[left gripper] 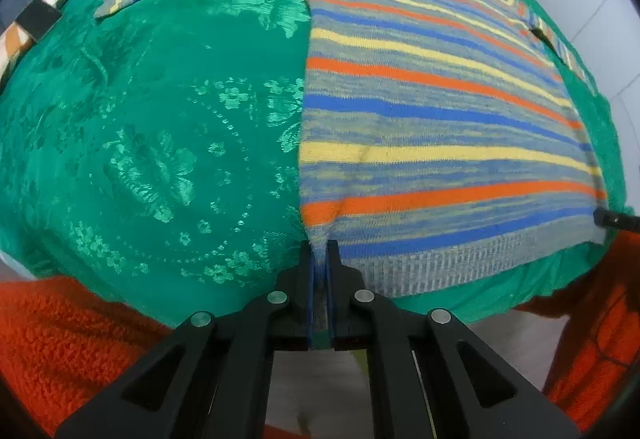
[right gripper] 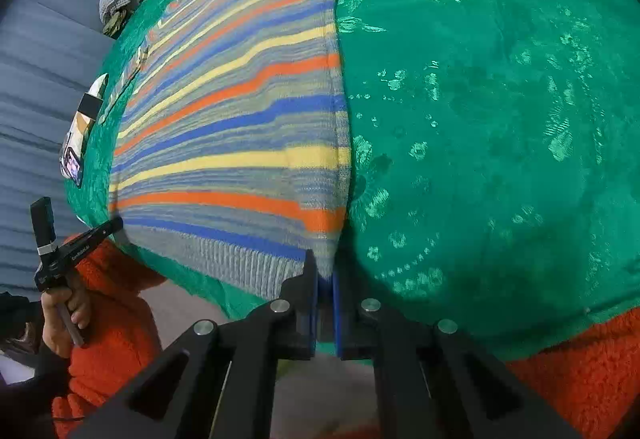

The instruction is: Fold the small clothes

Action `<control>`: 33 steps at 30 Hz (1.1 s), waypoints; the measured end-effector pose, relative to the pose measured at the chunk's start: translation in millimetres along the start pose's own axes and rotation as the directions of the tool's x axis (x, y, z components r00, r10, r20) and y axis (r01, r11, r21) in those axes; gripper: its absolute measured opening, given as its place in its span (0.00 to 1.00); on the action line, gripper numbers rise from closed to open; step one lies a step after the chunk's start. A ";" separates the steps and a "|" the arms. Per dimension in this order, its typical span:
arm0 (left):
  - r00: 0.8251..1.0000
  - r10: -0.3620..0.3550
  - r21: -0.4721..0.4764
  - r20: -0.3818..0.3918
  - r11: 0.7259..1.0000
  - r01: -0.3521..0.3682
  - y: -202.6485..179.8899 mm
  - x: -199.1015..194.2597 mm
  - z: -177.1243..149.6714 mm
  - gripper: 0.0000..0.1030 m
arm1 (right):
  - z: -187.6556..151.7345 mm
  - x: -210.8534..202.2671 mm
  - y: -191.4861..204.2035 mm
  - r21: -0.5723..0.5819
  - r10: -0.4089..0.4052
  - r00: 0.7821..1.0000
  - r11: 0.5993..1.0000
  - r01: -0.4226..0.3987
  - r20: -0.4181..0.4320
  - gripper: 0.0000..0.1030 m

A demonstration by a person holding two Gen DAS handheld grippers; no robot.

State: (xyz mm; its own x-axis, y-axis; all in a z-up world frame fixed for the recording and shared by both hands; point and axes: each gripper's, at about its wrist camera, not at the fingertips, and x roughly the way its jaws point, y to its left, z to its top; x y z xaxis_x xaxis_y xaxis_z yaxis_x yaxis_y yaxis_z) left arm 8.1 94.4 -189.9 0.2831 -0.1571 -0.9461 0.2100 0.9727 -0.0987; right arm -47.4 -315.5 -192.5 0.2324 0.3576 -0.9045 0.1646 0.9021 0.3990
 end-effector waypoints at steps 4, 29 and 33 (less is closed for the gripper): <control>1.000 0.004 0.011 -0.019 1.000 -0.004 -3.8 -4.8 -3.8 0.02 | -1.7 3.2 17.4 -0.089 -0.097 0.994 0.992 0.091 -0.057 0.05; 0.982 0.079 -0.112 0.170 0.992 -0.060 22.2 -77.9 2.2 0.46 | -13.3 -65.0 14.5 -0.030 -0.262 0.957 0.963 0.267 0.127 0.38; 0.974 0.020 -0.024 0.224 1.000 -0.015 -10.5 -70.2 30.8 0.51 | 7.3 -77.1 44.0 -0.097 -0.220 0.945 0.964 0.249 0.243 0.38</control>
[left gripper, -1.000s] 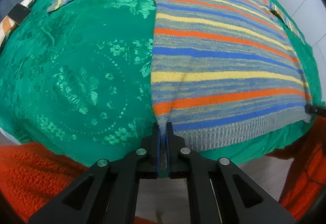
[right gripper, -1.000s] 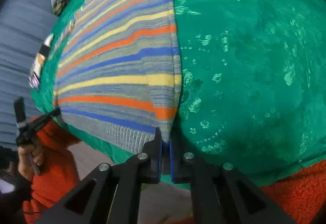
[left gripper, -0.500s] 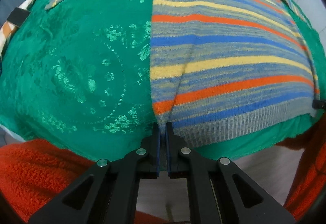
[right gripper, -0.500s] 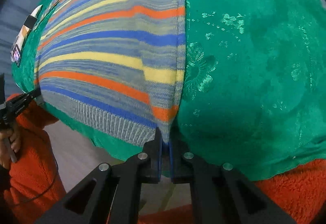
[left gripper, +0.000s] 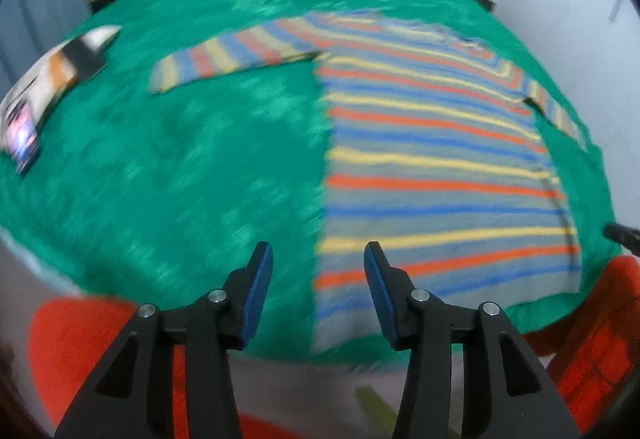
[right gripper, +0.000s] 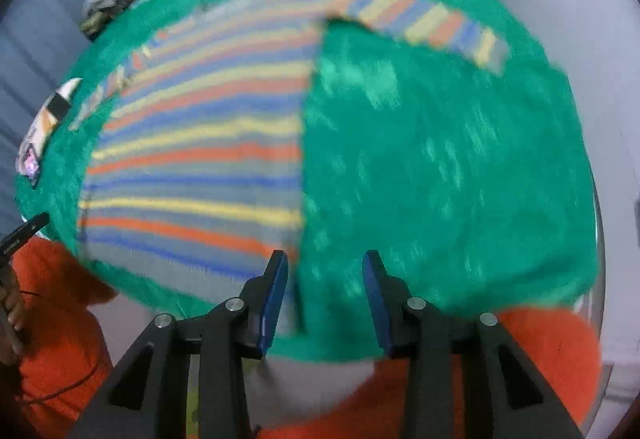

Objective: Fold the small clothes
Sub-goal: 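Pull the hem to straighten the sweater flat, then open both grippers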

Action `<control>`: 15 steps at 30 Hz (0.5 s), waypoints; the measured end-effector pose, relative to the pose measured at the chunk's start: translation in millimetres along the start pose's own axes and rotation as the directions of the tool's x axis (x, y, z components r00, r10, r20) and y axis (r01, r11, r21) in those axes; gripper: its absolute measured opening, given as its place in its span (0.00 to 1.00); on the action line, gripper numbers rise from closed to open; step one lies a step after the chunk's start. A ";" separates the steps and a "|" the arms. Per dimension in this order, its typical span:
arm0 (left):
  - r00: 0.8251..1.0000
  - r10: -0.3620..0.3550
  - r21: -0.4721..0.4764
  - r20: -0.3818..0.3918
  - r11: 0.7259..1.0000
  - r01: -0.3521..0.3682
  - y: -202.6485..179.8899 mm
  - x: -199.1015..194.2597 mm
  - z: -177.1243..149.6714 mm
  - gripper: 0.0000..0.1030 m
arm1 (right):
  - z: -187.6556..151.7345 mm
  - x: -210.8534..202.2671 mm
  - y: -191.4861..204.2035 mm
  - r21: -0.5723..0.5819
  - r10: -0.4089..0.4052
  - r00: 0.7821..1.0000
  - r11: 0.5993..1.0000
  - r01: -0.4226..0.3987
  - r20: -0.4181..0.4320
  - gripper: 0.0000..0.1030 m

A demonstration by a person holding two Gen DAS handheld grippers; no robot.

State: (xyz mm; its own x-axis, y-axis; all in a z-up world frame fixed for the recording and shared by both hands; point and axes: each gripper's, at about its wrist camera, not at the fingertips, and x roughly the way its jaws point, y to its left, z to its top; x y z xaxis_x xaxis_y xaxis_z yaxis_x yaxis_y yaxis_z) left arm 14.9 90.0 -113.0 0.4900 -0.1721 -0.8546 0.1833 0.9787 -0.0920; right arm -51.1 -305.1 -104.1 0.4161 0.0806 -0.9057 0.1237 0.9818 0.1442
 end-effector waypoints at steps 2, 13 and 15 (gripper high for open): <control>1.000 -0.019 0.062 0.008 0.998 0.018 -31.1 17.9 13.6 0.59 | 10.7 11.1 20.6 -0.018 0.079 0.997 0.997 -0.079 0.022 0.38; 0.993 0.037 0.252 -0.116 0.968 -0.007 -68.4 65.8 -37.2 0.63 | -36.0 65.7 42.1 0.017 0.057 0.991 0.998 -0.056 -0.123 0.37; 0.998 0.016 0.212 -0.064 0.977 -0.002 -60.9 54.8 -32.6 0.62 | -40.1 52.3 32.8 0.069 0.056 0.997 0.996 -0.052 -0.052 0.37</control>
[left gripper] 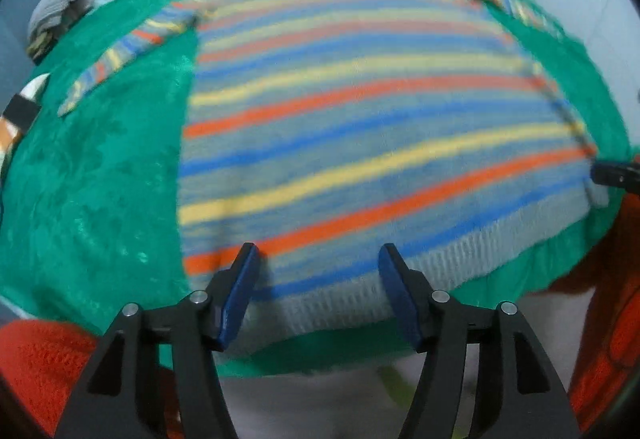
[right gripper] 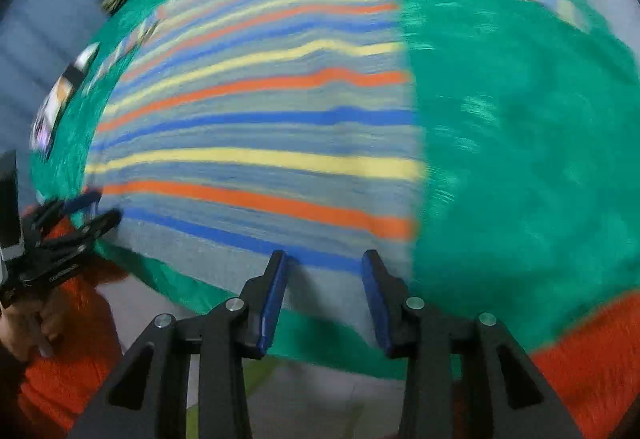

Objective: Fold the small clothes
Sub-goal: 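Pull the hem to straighten the sweater flat, then open both grippers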

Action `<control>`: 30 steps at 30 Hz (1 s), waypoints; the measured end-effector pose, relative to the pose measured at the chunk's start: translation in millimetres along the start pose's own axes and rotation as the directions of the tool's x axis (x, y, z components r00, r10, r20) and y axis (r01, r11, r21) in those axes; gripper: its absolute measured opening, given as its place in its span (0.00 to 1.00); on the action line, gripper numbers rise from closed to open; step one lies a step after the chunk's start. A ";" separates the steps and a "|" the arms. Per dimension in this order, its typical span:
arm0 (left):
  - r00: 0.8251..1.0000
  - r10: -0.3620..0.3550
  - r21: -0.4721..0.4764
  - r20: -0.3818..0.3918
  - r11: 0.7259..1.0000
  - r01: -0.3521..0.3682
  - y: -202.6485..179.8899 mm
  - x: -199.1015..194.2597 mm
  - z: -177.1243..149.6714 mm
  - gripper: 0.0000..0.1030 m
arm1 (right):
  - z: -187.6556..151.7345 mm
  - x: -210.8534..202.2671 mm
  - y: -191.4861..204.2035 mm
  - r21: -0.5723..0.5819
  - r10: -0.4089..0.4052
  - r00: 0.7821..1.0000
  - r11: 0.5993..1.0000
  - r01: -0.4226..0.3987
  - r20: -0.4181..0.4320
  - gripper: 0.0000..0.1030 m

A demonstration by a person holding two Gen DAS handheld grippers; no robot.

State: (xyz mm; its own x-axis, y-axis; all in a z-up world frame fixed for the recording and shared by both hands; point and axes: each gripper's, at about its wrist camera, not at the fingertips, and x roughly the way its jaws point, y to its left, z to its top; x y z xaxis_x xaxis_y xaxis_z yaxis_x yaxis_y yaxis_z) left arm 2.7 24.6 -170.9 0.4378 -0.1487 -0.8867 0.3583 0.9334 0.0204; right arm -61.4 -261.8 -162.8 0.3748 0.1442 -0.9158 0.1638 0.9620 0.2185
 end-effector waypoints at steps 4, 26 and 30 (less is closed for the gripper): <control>0.992 0.010 -0.093 0.124 0.996 0.001 13.7 -16.1 14.1 0.71 | 12.5 -33.8 8.9 -0.020 0.046 0.977 0.999 -0.043 0.209 0.37; 0.994 0.069 -0.179 0.086 0.982 -0.052 19.2 16.6 30.1 0.87 | 17.6 -20.7 28.7 -0.089 0.061 0.943 0.995 -0.033 0.327 0.61; 0.996 0.073 -0.160 0.057 0.985 -0.063 16.2 27.1 29.5 0.88 | 25.7 -22.1 35.6 -0.128 0.095 0.939 0.990 -0.056 0.332 0.62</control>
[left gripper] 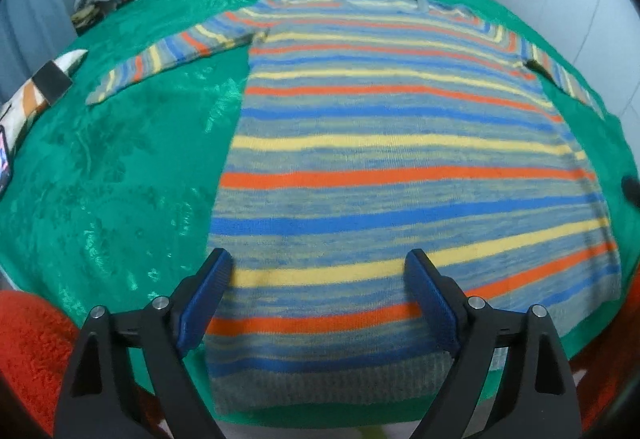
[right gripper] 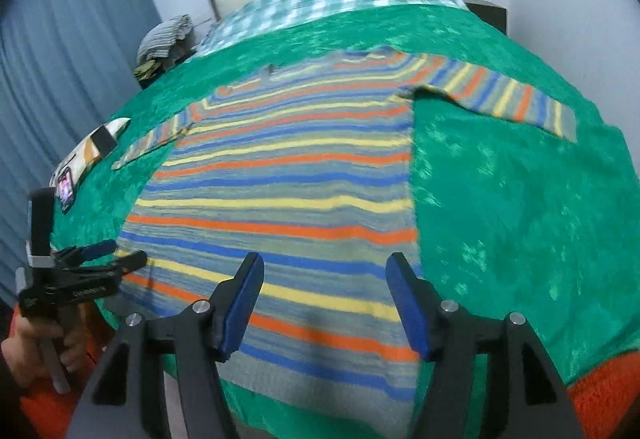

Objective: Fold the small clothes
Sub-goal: 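Pull the hem to straighten the sweater flat, then open both grippers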

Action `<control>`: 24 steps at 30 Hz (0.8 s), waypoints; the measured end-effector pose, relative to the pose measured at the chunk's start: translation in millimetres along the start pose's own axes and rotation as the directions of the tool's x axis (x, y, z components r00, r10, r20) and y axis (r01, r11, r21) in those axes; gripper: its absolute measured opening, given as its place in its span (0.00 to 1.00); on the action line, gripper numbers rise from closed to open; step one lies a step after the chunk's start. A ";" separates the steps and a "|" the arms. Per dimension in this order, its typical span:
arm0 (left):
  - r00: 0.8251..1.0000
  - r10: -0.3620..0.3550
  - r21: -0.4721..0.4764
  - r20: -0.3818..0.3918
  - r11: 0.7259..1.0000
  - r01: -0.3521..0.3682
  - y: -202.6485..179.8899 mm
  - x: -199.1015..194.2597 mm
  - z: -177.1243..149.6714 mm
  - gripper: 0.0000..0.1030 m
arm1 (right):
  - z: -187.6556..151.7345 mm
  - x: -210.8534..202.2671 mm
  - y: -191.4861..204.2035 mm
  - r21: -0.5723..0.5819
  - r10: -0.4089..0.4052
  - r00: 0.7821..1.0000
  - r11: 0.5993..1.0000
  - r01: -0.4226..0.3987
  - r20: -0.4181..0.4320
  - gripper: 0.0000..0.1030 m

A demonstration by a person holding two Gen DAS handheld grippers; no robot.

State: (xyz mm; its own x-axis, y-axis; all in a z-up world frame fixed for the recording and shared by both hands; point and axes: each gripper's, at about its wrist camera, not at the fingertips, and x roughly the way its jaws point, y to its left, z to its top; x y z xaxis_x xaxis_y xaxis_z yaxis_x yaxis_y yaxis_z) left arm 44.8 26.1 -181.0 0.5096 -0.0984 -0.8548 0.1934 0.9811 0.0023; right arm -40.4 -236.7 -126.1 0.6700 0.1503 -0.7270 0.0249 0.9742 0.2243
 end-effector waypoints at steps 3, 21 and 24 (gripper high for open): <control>1.000 0.015 0.023 -0.019 1.000 -0.015 -5.1 5.9 -3.8 0.96 | 7.3 8.8 6.9 -0.011 0.018 1.000 1.000 -0.018 0.010 0.62; 0.999 0.015 -0.020 -0.033 1.000 -0.016 -4.6 11.8 -11.3 1.00 | -29.4 71.5 37.5 -0.199 -0.077 0.976 0.979 0.036 -0.204 0.76; 0.999 0.015 -0.010 -0.041 1.000 -0.016 -4.6 12.4 -9.9 1.00 | -32.6 73.3 42.5 -0.231 -0.091 0.975 0.972 0.043 -0.203 0.83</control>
State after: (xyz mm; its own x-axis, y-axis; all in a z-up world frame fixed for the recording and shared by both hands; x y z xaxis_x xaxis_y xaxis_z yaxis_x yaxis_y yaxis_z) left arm 41.9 22.0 -196.7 0.4773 -0.0765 -0.8754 0.1773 0.9841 0.0107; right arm -14.4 -178.9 -191.0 0.5007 0.0920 -0.8607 -0.1185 0.9923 0.0372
